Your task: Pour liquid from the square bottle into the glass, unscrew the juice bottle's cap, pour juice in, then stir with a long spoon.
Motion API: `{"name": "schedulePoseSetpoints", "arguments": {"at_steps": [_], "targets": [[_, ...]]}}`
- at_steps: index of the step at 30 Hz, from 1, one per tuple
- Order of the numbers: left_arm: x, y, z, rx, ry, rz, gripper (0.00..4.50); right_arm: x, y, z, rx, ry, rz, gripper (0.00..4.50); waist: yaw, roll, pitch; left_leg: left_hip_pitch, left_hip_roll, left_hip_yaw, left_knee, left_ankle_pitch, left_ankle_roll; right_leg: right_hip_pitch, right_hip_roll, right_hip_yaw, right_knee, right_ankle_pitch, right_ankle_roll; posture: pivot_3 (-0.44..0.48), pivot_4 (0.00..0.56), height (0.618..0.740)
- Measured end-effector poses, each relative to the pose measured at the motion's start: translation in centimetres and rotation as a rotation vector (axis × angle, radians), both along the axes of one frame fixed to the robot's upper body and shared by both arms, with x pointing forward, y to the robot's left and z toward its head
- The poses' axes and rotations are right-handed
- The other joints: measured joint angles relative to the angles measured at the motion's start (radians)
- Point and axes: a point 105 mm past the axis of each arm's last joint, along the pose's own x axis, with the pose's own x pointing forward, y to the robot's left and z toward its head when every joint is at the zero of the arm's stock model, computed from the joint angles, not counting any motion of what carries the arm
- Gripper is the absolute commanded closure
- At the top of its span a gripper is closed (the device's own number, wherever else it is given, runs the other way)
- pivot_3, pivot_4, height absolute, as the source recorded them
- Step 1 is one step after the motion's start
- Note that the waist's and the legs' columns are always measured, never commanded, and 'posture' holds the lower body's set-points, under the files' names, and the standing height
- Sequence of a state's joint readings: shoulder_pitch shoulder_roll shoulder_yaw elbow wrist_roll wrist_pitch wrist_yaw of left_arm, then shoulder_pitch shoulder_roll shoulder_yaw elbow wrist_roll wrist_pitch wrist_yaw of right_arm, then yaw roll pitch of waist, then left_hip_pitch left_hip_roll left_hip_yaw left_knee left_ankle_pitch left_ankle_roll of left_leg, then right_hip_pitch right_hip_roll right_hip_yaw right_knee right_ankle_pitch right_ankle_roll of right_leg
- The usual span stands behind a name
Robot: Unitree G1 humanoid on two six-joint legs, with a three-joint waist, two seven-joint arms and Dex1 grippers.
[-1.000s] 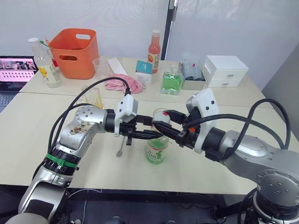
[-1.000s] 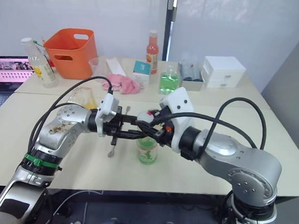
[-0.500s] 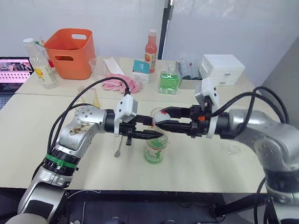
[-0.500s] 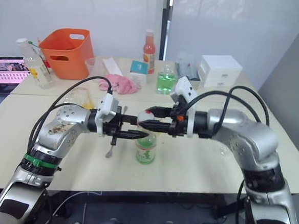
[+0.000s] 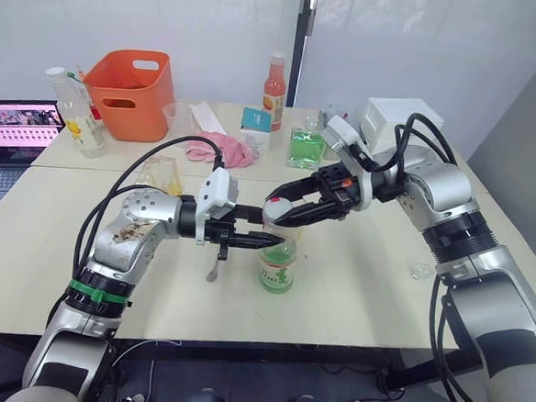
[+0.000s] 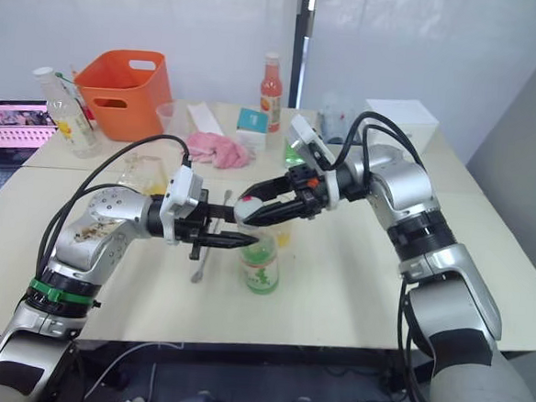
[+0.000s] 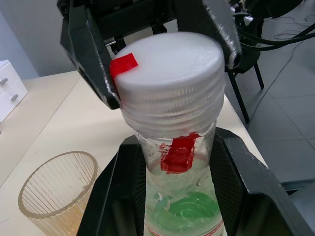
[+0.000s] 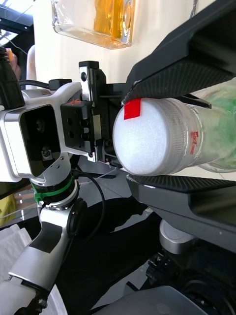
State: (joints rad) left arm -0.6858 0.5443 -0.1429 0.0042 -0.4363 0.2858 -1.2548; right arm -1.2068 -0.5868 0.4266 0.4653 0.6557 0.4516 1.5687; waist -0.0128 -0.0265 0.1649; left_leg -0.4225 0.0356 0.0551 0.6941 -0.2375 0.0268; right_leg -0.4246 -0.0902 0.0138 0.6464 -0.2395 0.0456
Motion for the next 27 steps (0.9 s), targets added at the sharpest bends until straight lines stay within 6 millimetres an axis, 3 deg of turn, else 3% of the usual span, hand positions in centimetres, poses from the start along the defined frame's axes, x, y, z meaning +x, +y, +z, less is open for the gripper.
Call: {"name": "schedulePoseSetpoints", "arguments": {"at_steps": [3, 4, 8, 13, 20, 27], "targets": [[-0.1, -0.2, 0.0, 0.003, -0.005, -0.005, 3.10, -0.6, -0.2, 1.0, 0.044, -0.008, 0.016, 0.07, 0.000, 0.000, 0.000, 0.000, 0.000, -0.001, 0.000, 0.000, 0.000, 0.000, 0.000, 0.000, 0.000, 0.000, 0.000, 0.000, 0.150, 0.715], [-0.1, -0.2, 0.0, 0.003, -0.005, -0.003, 3.10, -0.8, -0.5, 1.4, 0.060, -0.011, 0.017, 0.03, 0.001, 0.000, 0.000, 0.000, 0.000, -0.001, 0.000, 0.000, 0.000, 0.000, 0.000, 0.000, 0.000, 0.000, 0.000, 0.000, 0.150, 0.715], [-0.2, -0.3, 0.0, 0.001, -0.006, -0.005, 3.10, -2.3, -1.8, 2.5, 0.141, -0.023, 0.000, 0.03, 0.005, 0.000, 0.000, 0.000, 0.000, -0.001, 0.000, 0.000, 0.000, 0.000, -0.001, 0.000, 0.000, 0.000, 0.000, 0.000, 0.150, 0.715], [-0.1, -0.4, -0.1, -0.002, -0.003, 0.000, 3.10, -3.9, -2.6, 3.4, 0.236, -0.091, -0.227, 0.03, 0.007, 0.000, 0.000, 0.000, 0.000, -0.001, 0.000, 0.000, 0.000, 0.000, -0.001, 0.000, 0.000, 0.000, 0.000, 0.000, 0.150, 0.715], [0.2, -0.6, -0.2, -0.017, 0.010, 0.005, 3.10, -5.3, -0.7, 0.0, 0.206, -0.107, -0.677, 0.03, 0.005, 0.000, 0.000, 0.000, 0.000, -0.002, 0.000, 0.000, 0.000, 0.000, -0.002, 0.000, 0.000, 0.000, 0.000, 0.000, 0.150, 0.715], [0.2, -0.8, -0.2, -0.022, 0.017, -0.003, 3.10, -5.2, -1.5, 0.2, 0.209, -0.138, -0.913, 0.03, 0.007, 0.000, 0.000, 0.000, -0.001, -0.002, 0.000, 0.000, 0.000, 0.001, -0.002, 0.000, -0.001, 0.000, 0.000, 0.000, 0.150, 0.715]]}}
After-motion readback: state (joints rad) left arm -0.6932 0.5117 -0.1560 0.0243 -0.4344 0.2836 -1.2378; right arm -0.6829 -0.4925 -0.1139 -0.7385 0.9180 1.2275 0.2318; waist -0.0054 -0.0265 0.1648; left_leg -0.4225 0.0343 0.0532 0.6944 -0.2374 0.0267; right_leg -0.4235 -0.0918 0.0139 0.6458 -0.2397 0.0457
